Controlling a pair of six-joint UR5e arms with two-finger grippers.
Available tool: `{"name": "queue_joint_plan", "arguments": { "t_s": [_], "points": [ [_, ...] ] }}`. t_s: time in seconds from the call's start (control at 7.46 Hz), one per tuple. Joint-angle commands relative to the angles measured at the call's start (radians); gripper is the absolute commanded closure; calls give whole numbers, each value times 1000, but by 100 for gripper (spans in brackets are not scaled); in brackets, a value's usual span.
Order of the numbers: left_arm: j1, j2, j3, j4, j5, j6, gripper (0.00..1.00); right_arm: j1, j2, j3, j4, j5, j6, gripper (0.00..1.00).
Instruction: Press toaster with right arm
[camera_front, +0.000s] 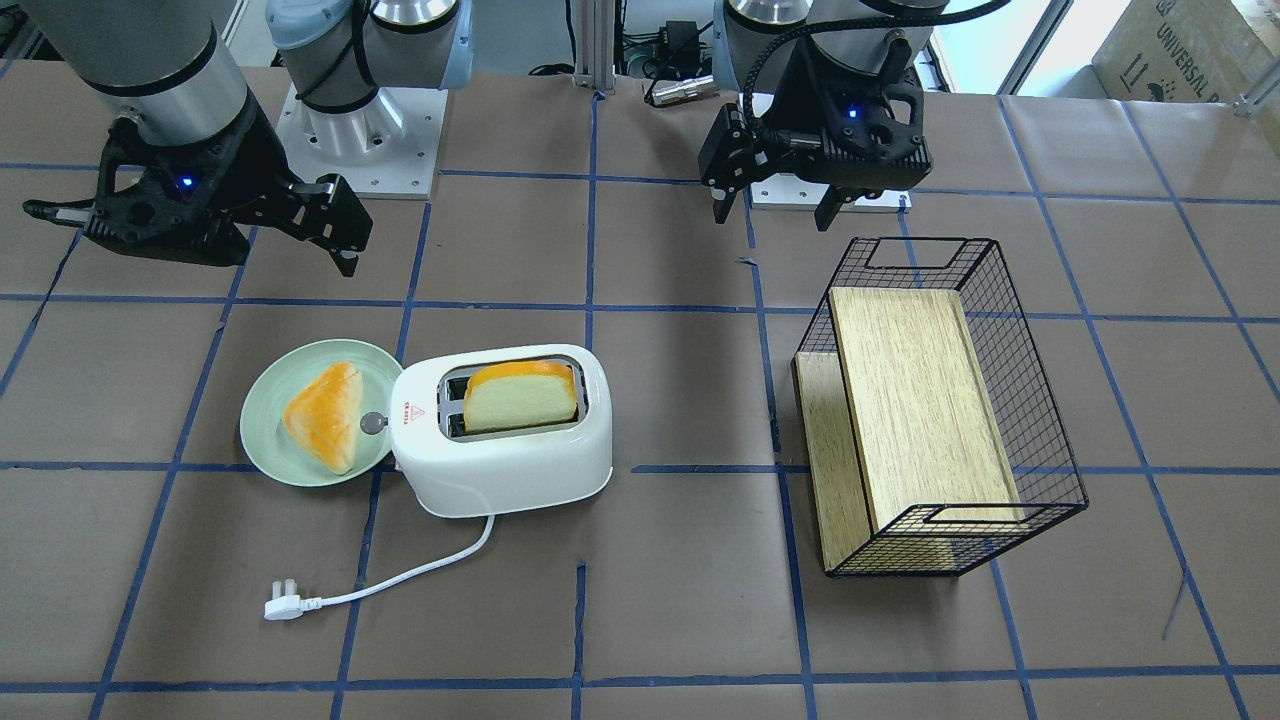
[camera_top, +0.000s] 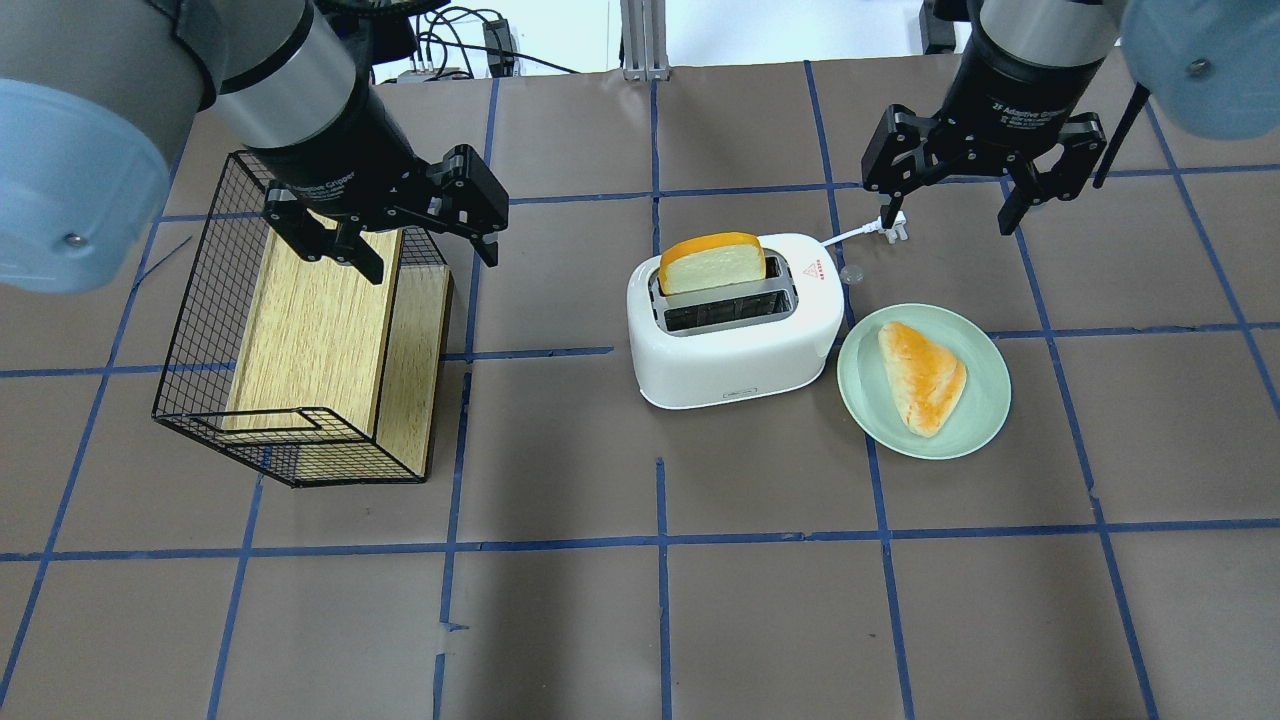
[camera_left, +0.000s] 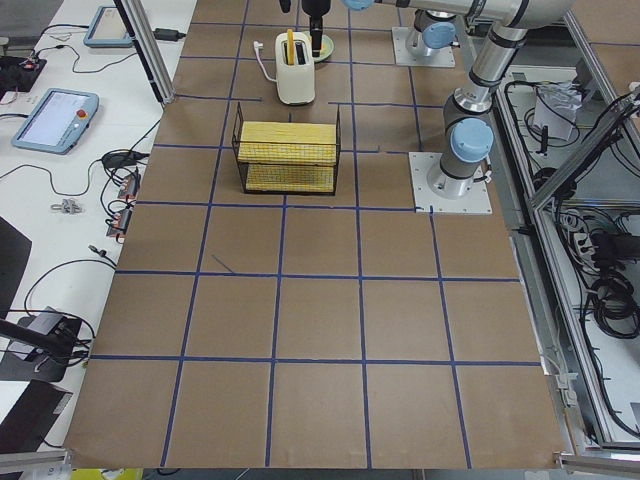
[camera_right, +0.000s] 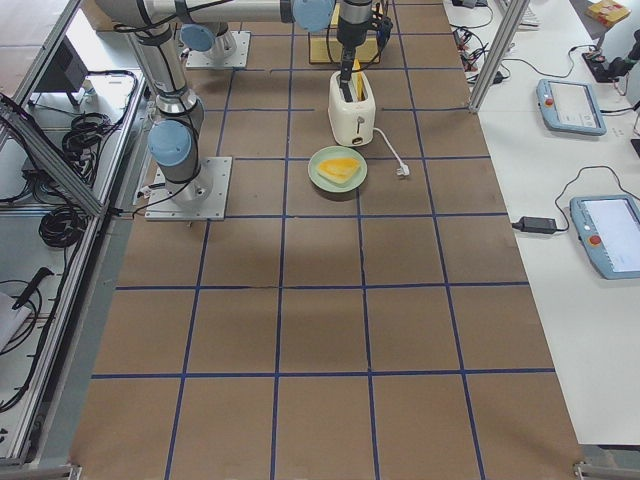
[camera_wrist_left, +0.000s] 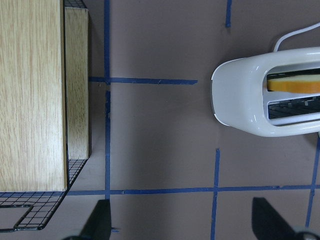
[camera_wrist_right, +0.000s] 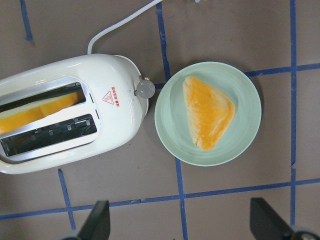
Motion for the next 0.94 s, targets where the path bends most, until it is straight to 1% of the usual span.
{"name": "queue_joint_plan", "arguments": {
  "t_s": [0.0,0.54,0.8],
  "points": [
    [0,0,0,0,0,0,0,0,-2,-1,-5,10,7,0],
    [0,0,0,0,0,0,0,3,-2,-2,-6,7,-1,0],
    [0,0,0,0,0,0,0,-1,-1,-27,11,4,-1,0]
  ]
}}
